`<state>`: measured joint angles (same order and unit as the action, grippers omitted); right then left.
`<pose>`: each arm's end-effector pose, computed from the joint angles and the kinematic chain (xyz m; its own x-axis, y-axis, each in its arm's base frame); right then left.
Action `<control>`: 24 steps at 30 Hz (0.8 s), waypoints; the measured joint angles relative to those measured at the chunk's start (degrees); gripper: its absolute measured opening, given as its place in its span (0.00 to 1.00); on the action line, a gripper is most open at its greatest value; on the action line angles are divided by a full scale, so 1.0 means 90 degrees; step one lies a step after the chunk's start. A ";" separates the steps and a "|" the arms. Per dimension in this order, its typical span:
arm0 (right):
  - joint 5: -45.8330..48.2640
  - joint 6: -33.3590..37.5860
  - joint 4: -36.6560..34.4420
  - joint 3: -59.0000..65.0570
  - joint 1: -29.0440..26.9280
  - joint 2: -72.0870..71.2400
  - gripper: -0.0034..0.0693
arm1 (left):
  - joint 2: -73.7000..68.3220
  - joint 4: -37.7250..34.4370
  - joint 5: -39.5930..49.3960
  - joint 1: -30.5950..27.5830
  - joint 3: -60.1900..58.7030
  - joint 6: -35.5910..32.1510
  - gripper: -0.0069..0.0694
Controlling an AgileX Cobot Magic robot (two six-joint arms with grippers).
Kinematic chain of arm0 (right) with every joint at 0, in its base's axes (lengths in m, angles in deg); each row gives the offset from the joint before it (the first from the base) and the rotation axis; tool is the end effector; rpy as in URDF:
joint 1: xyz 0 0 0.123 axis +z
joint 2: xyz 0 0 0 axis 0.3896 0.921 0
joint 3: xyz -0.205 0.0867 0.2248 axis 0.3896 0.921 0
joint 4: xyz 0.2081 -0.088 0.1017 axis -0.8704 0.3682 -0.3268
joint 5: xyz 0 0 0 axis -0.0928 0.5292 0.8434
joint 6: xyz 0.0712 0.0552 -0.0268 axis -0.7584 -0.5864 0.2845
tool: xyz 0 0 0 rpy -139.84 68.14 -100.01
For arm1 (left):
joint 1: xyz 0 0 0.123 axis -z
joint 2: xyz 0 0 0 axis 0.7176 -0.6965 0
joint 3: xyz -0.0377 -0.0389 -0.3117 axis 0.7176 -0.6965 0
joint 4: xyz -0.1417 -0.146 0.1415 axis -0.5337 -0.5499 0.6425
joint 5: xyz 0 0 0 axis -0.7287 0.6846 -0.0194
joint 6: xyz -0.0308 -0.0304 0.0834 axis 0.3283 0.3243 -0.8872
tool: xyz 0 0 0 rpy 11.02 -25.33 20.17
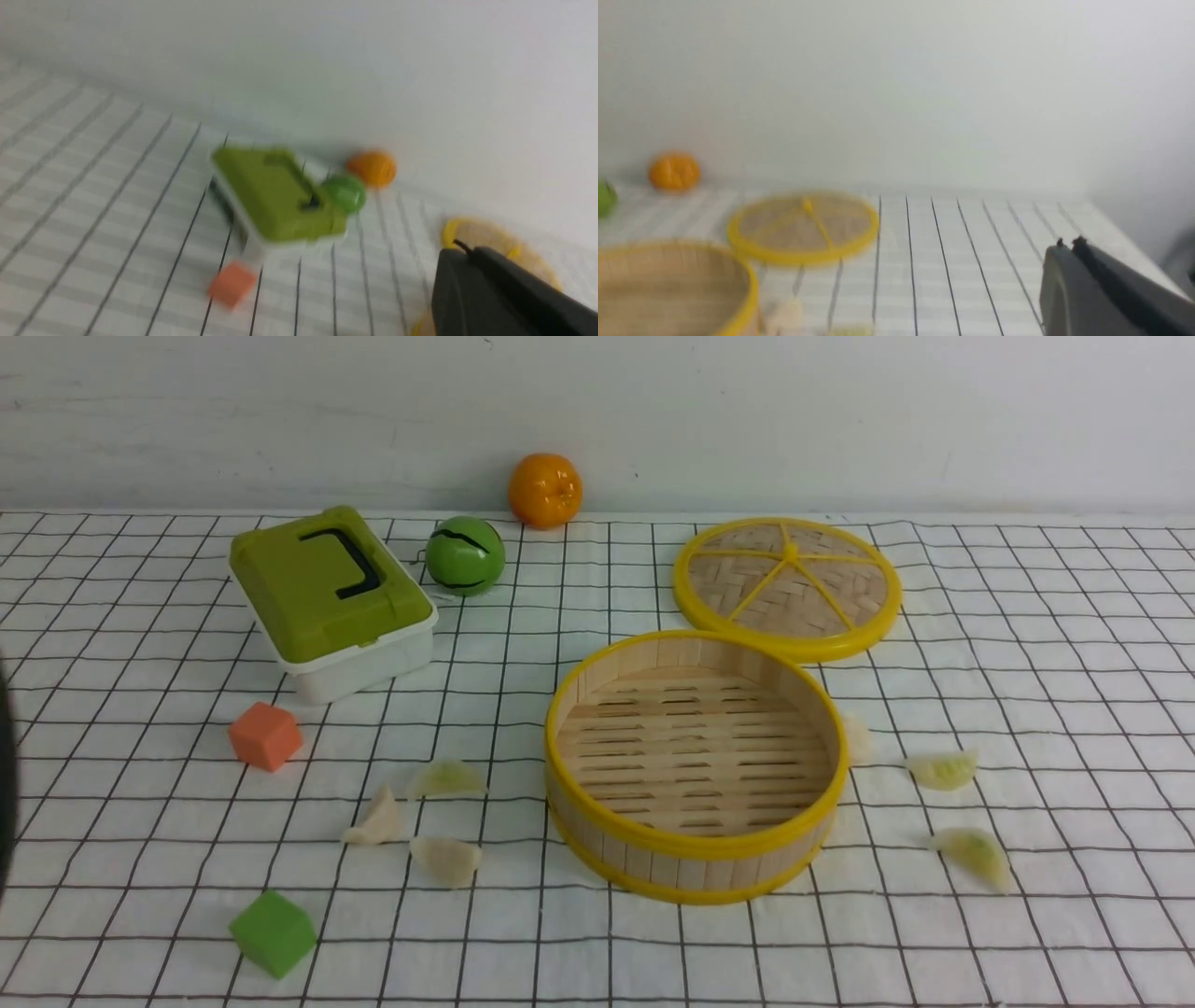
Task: Put the dumplings into the steamer on the table with the white tablecloth.
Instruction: 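Reach for and grasp a dumpling on the table with the left gripper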
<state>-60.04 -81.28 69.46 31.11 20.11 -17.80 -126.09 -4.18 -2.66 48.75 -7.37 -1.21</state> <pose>0.0563 -0.0045 0.3100 -0.0636 -0.0150 -0.9979 0.0658 0.9976 -0.0192 0.1139 -0.0073 0.3790 -0.2359 -0.4232 -0.8748 -0.0403 0.9037 -0.4263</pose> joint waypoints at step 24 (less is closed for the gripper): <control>0.2940 0.1533 0.0158 -0.1081 0.2987 0.2305 0.04 | -0.7473 -0.0926 0.4797 0.1618 0.5793 -0.3686 0.19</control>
<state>-33.58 -67.48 70.88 21.38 47.00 2.94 -193.35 -12.52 40.52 63.32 44.76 -34.38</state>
